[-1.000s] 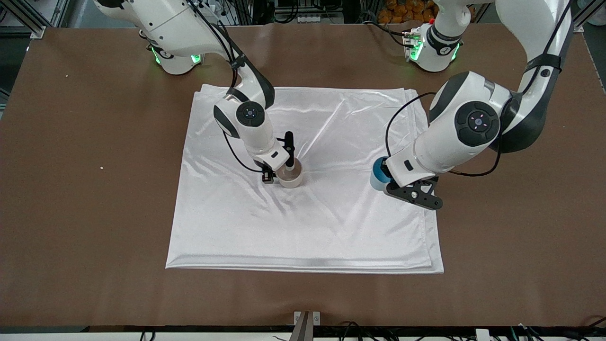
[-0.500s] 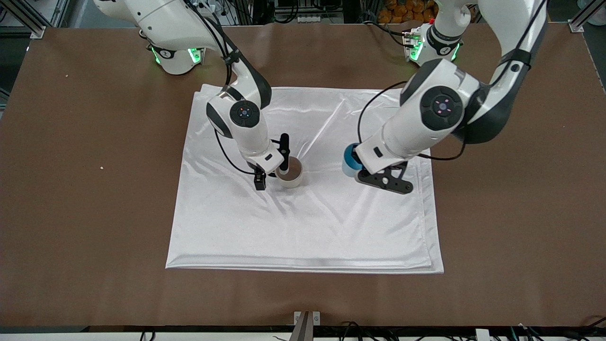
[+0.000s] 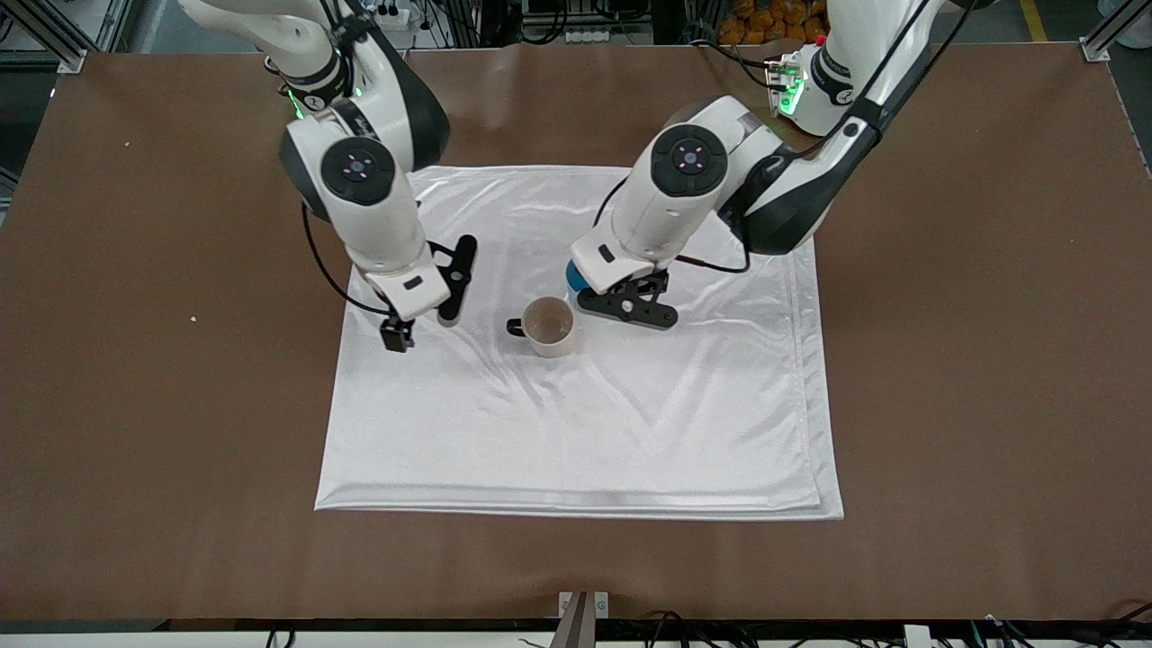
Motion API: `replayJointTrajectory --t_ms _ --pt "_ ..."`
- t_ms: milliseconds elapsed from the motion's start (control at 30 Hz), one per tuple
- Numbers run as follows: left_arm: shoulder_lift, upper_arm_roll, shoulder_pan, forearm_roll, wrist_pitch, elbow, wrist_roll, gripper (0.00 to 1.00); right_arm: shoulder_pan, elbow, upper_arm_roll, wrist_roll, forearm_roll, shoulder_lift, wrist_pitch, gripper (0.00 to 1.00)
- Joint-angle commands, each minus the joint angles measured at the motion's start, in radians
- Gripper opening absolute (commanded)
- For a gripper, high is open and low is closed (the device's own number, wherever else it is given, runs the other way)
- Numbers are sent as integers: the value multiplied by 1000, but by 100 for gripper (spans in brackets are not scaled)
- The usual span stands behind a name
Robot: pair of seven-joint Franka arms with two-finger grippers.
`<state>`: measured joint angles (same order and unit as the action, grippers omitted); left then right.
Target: Place blue cup into white mug on cloth
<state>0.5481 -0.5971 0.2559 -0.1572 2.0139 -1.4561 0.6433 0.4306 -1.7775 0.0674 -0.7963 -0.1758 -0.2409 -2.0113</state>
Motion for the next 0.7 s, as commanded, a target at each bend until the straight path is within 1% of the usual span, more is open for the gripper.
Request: replayJointTrajectory --t_ms 0,167,333,467,667 --pt "39 45 80 -50 63 14 97 0 -65 12 9 22 -14 101 101 100" --pt "47 147 187 -48 91 14 105 0 -90 12 5 25 -13 199 175 100" --pt "78 232 272 -48 141 16 122 0 -127 20 -17 25 -13 256 255 100" --pt "107 269 309 -50 183 16 122 0 -151 29 -26 26 -11 287 293 100" --pt "128 301 338 -50 210 25 119 0 -193 78 -28 26 -11 279 310 100"
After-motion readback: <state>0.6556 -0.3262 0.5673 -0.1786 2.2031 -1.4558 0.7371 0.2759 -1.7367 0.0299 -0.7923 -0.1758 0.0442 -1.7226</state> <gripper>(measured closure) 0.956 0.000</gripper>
